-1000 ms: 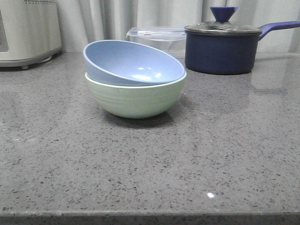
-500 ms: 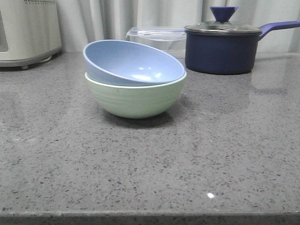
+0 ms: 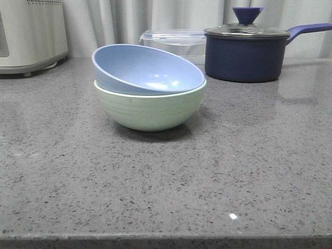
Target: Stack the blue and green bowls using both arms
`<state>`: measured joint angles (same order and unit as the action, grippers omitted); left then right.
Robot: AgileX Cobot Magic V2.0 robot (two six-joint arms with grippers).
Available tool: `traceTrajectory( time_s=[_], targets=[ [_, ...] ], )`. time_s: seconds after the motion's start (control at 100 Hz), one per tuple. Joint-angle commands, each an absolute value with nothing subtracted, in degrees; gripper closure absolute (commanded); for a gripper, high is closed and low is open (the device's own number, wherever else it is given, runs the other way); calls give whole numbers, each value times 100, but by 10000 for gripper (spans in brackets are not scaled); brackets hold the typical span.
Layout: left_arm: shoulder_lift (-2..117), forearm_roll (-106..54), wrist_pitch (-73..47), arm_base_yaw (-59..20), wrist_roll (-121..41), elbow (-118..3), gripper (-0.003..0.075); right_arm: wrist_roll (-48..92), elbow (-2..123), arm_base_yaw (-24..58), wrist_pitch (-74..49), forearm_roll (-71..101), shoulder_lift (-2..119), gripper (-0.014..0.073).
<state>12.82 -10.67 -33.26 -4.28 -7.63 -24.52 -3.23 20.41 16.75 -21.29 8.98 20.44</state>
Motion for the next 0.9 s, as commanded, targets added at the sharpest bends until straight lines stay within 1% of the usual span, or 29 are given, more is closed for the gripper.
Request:
traceTrajectory(
  time_s=[0.0, 0.28, 0.73, 0.79, 0.89],
  targets=[
    [1332, -1071, -2683, -403, -706, -2478, 741, -262, 2194, 1643, -1725, 882, 2070, 661],
    [907, -574, -1223, -393, -706, -1463, 741, -262, 2194, 1643, -1725, 882, 2070, 661],
    [-241, -517, -44, -398, -706, 262, 741, -262, 2194, 1643, -1725, 882, 2070, 661],
    [-226, -532, -202, -398, -706, 231, 741, -262, 2194, 1643, -1736, 882, 2075, 661],
    [-226, -532, -34, -398, -706, 246, 741, -262, 2194, 1643, -1740, 882, 2075, 661]
  ],
)
